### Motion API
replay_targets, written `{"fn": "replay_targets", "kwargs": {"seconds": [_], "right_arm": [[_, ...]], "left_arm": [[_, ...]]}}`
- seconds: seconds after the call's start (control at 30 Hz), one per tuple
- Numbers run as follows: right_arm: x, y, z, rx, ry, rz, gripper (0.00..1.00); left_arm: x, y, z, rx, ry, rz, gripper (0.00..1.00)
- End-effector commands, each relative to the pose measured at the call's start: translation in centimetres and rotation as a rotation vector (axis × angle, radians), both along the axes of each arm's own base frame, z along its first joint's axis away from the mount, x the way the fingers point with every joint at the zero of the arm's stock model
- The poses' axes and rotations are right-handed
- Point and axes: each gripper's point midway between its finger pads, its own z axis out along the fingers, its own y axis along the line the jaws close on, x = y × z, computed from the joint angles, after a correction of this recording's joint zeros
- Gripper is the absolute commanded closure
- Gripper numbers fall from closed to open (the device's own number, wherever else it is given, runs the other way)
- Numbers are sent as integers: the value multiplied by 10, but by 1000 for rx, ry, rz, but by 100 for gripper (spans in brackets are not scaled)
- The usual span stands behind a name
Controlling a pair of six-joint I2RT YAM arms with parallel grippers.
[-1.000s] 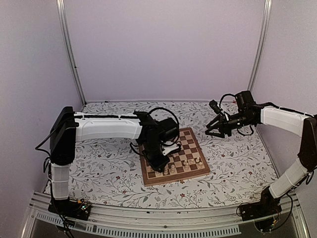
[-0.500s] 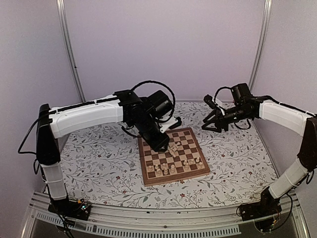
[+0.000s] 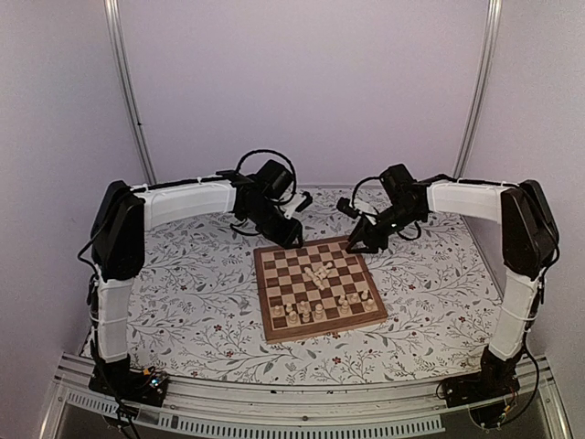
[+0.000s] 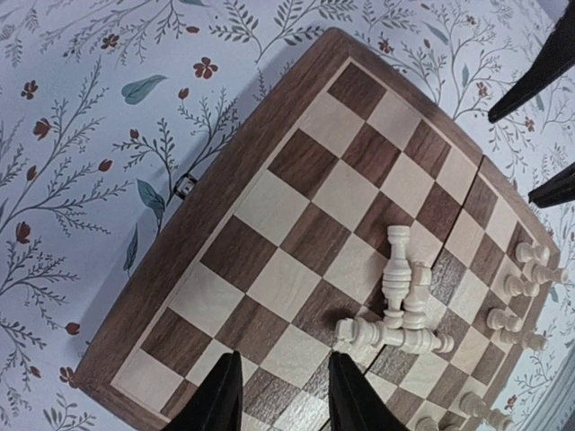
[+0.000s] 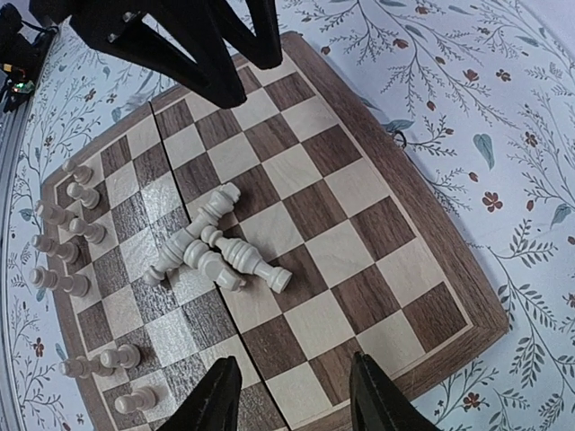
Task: Set up the chess pieces on the board
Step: Pick up the chess piece from the chessboard.
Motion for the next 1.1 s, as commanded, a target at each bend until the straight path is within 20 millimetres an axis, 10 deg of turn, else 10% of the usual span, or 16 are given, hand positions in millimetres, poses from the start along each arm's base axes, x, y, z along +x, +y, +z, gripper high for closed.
{"fn": "replay_targets", "kwargs": {"seconds": [0.0, 0.63, 1.07], "right_arm": [[8, 15, -25, -57, -7, 57, 53], [-7, 43, -81, -148, -57, 362, 47], [-28, 39, -96, -152, 48, 403, 72]], "left_arm": [[-1, -21, -2, -109, 27, -43, 66], [-38, -15, -21, -331, 245, -6, 64], [-49, -12, -33, -387, 313, 53, 65]]}}
